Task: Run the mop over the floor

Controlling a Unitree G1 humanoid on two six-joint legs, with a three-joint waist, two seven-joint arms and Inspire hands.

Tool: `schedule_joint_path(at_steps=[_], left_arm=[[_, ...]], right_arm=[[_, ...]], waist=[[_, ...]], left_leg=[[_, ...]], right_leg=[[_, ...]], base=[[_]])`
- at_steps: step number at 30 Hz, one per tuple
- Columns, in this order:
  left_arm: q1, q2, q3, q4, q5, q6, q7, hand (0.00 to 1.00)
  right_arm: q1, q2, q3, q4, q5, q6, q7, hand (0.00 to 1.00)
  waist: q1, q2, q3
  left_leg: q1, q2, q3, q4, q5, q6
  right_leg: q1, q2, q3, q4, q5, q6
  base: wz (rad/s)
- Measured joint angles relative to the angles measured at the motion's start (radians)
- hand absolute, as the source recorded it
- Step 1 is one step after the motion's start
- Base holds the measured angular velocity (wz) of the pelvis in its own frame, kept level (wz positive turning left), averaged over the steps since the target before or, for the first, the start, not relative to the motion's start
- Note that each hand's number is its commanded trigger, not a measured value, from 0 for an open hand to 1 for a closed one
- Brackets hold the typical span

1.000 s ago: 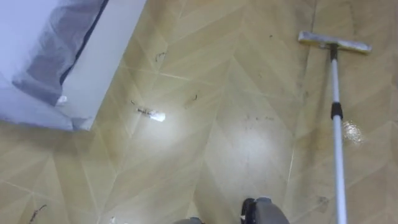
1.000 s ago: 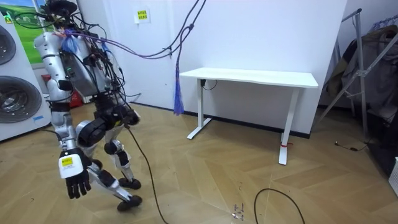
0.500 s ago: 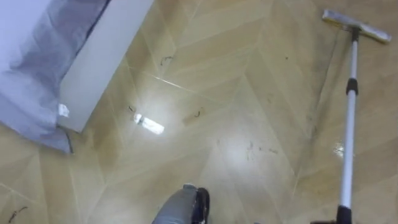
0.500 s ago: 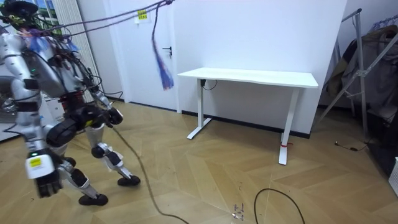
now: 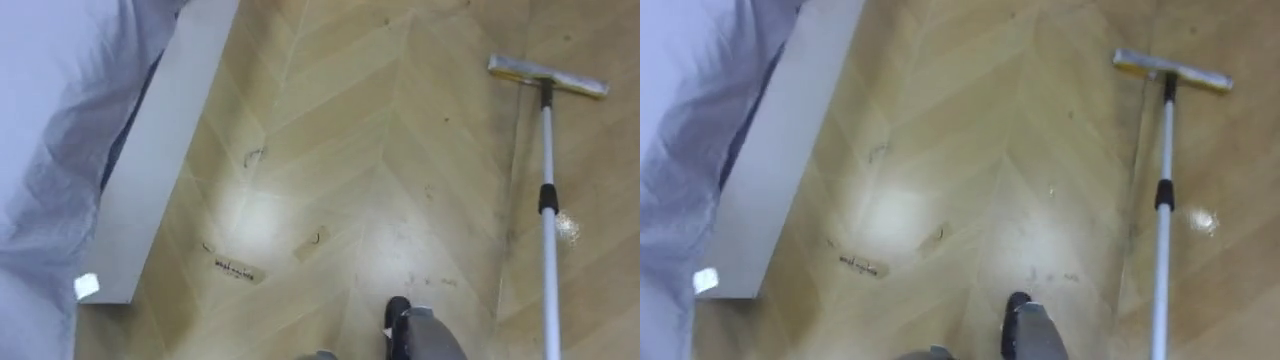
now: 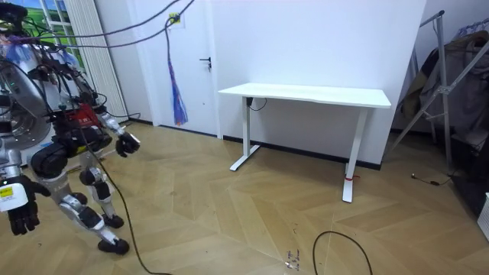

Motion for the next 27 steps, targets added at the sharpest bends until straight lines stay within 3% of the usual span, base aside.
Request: schedule_joint_path(at_steps=[1,2,3,4,5,7,8,9,10,11,12,14,15,17,18,19,20,22,23,24,25,26,27], left_arm=[[-0.009,0.011,-0.003,0.001,-0.023,0.0,0.009,0.0],[-0.013,0.015,-0.004,0.001,-0.033,-0.001,0.015,0.0],[-0.019,0.025,-0.005,0.0,-0.05,-0.007,0.023,0.0],[-0.017,0.031,-0.005,-0.003,-0.049,-0.02,0.023,0.0],[-0.015,0.032,-0.005,-0.005,-0.046,-0.022,0.023,0.0],[-0.014,0.031,-0.004,-0.009,-0.044,-0.021,0.017,0.0],[-0.014,0.031,-0.003,-0.01,-0.044,-0.021,0.012,0.0],[-0.012,0.03,-0.003,-0.012,-0.044,-0.02,0.009,0.0],[-0.009,0.031,0.001,-0.019,-0.034,-0.021,0.006,0.0],[-0.01,0.031,0.002,-0.018,-0.019,-0.023,-0.001,0.0],[-0.012,0.032,0.003,-0.008,-0.004,-0.027,-0.011,0.0],[-0.017,0.025,0.002,-0.001,0.012,-0.039,-0.03,0.0],[-0.02,0.019,0.011,0.0,0.034,-0.04,-0.035,0.0],[-0.023,0.009,0.011,0.003,0.067,-0.04,-0.039,0.0],[-0.031,0.0,0.013,0.011,0.07,-0.044,-0.041,0.0],[-0.035,-0.01,0.017,0.026,0.07,-0.047,-0.041,0.0],[-0.035,-0.014,0.017,0.028,0.072,-0.048,-0.041,0.0],[-0.043,-0.019,0.016,0.033,0.072,-0.051,-0.044,0.0],[-0.049,-0.02,0.017,0.034,0.071,-0.054,-0.044,0.0],[-0.057,-0.025,0.021,0.039,0.071,-0.066,-0.044,0.0],[-0.06,-0.037,0.023,0.04,0.071,-0.069,-0.044,0.0],[-0.06,-0.043,0.021,0.044,0.071,-0.069,-0.044,0.0],[-0.059,-0.049,0.013,0.054,0.072,-0.067,-0.044,0.0]], right_arm=[[-0.071,-0.026,0.008,0.0,-0.002,-0.012,0.003,1.0],[-0.103,-0.037,0.012,-0.001,-0.001,-0.02,0.005,1.0],[-0.162,-0.053,0.015,-0.013,0.002,-0.04,0.014,1.0],[-0.215,-0.065,0.021,-0.034,0.011,-0.057,0.024,1.0],[-0.232,-0.07,0.022,-0.044,0.021,-0.066,0.028,1.0],[-0.297,-0.08,0.023,-0.051,0.065,-0.101,0.055,1.0],[-0.297,-0.082,0.021,-0.051,0.08,-0.101,0.061,1.0],[-0.281,-0.082,0.02,-0.05,0.103,-0.1,0.067,1.0],[-0.247,-0.08,0.013,-0.05,0.106,-0.1,0.069,1.0],[-0.224,-0.08,0.013,-0.049,0.111,-0.1,0.071,1.0],[-0.168,-0.076,0.014,-0.047,0.126,-0.106,0.079,1.0],[-0.059,-0.069,0.014,-0.045,0.156,-0.119,0.091,1.0],[0.011,-0.054,0.022,-0.036,0.157,-0.122,0.099,1.0],[0.091,-0.031,0.035,0.01,0.148,-0.121,0.098,1.0],[0.142,-0.019,0.053,0.023,0.137,-0.119,0.087,1.0],[0.183,-0.005,0.057,0.033,0.119,-0.118,0.068,1.0],[0.201,0.004,0.056,0.034,0.106,-0.118,0.063,1.0],[0.257,0.05,0.056,0.034,0.095,-0.116,0.048,1.0],[0.26,0.061,0.056,0.031,0.092,-0.115,0.045,1.0],[0.248,0.08,0.056,0.03,0.087,-0.112,0.038,1.0],[0.229,0.088,0.056,0.028,0.063,-0.111,0.033,1.0],[0.223,0.091,0.056,0.026,0.055,-0.11,0.029,1.0],[0.212,0.095,0.051,0.015,0.032,-0.096,0.017,1.0]], waist=[[0.009,-0.014,0.0011],[0.013,-0.02,-0.0016],[0.027,-0.036,-0.0033],[0.037,-0.052,0.0015],[0.043,-0.056,0.0039],[0.067,-0.073,0.0121],[0.073,-0.075,0.0136],[0.077,-0.072,0.0143],[0.079,-0.066,0.0122],[0.079,-0.062,0.0102],[0.074,-0.054,0.006],[0.067,-0.031,0.0],[0.065,-0.027,-0.0048],[0.038,-0.017,-0.0123],[0.028,-0.01,-0.016],[0.014,-0.004,-0.018],[-0.002,0.0,-0.0203],[-0.039,0.024,-0.0289],[-0.04,0.025,-0.0286],[-0.035,0.021,-0.0222],[-0.036,0.027,-0.0086],[-0.036,0.031,-0.0075],[-0.039,0.033,-0.0084]], left_leg=[[-0.05,0.032,0.033,0.128,0.048,-0.072],[-0.073,0.044,0.044,0.183,0.08,-0.083],[-0.113,0.066,0.065,0.279,0.154,-0.087],[-0.151,0.086,0.071,0.353,0.228,-0.099],[-0.166,0.097,0.071,0.38,0.241,-0.101],[-0.248,0.137,0.06,0.347,0.189,-0.064],[-0.265,0.141,0.053,0.306,0.172,-0.067],[-0.288,0.149,0.046,0.168,0.149,-0.076],[-0.3,0.148,0.038,0.001,0.157,-0.084],[-0.303,0.149,0.03,-0.079,0.179,-0.076],[-0.297,0.143,0.039,-0.11,0.223,-0.036],[-0.246,0.135,0.066,-0.116,0.199,0.022],[-0.206,0.126,0.091,-0.13,0.183,0.038],[-0.148,0.088,0.1,-0.158,0.162,0.052],[-0.118,0.071,0.112,-0.168,0.146,0.062],[-0.095,0.06,0.116,-0.168,0.132,0.069],[-0.082,0.055,0.117,-0.168,0.127,0.072],[-0.04,0.052,0.107,-0.172,0.095,0.078],[-0.034,0.052,0.105,-0.177,0.092,0.079],[-0.023,0.053,0.102,-0.195,0.092,0.078],[-0.007,0.053,0.083,-0.208,0.094,0.075],[0.002,0.053,0.075,-0.218,0.096,0.072],[0.027,0.052,0.064,-0.244,0.101,0.066]], right_leg=[[-0.001,0.002,-0.003,0.041,-0.031,-0.019],[0.0,0.005,-0.005,0.058,-0.046,-0.021],[0.003,0.009,-0.005,0.09,-0.074,-0.025],[0.014,0.021,-0.002,0.107,-0.099,-0.032],[0.02,0.031,0.001,0.107,-0.107,-0.034],[0.049,0.048,0.001,0.098,-0.135,-0.037],[0.061,0.048,0.001,0.093,-0.141,-0.034],[0.095,0.048,0.004,0.073,-0.152,-0.023],[0.128,0.048,0.007,0.047,-0.166,-0.008],[0.146,0.045,0.008,0.037,-0.175,0.0],[0.179,0.033,0.013,0.028,-0.199,0.023],[0.234,0.03,0.025,0.004,-0.214,0.049],[0.269,0.017,0.031,-0.002,-0.214,0.055],[0.306,-0.018,0.04,0.015,-0.21,0.076],[0.305,-0.04,0.045,0.071,-0.188,0.111],[0.299,-0.058,0.049,0.125,-0.153,0.126],[0.3,-0.064,0.05,0.146,-0.14,0.124],[0.267,-0.06,0.075,0.235,-0.06,0.125],[0.254,-0.057,0.083,0.25,-0.053,0.129],[0.212,-0.044,0.107,0.249,-0.059,0.128],[0.183,-0.024,0.113,0.206,-0.076,0.127],[0.172,-0.011,0.116,0.167,-0.08,0.129],[0.174,0.004,0.119,0.053,-0.08,0.127]], base=[[0.0],[-0.05],[-0.06],[-0.11],[-0.14],[0.0],[0.26],[0.39],[0.39],[0.42],[0.35],[0.42],[0.37],[0.23],[0.07],[0.0],[0.04],[-0.07],[-0.57],[-0.83],[-0.88],[-0.72],[-0.45]])
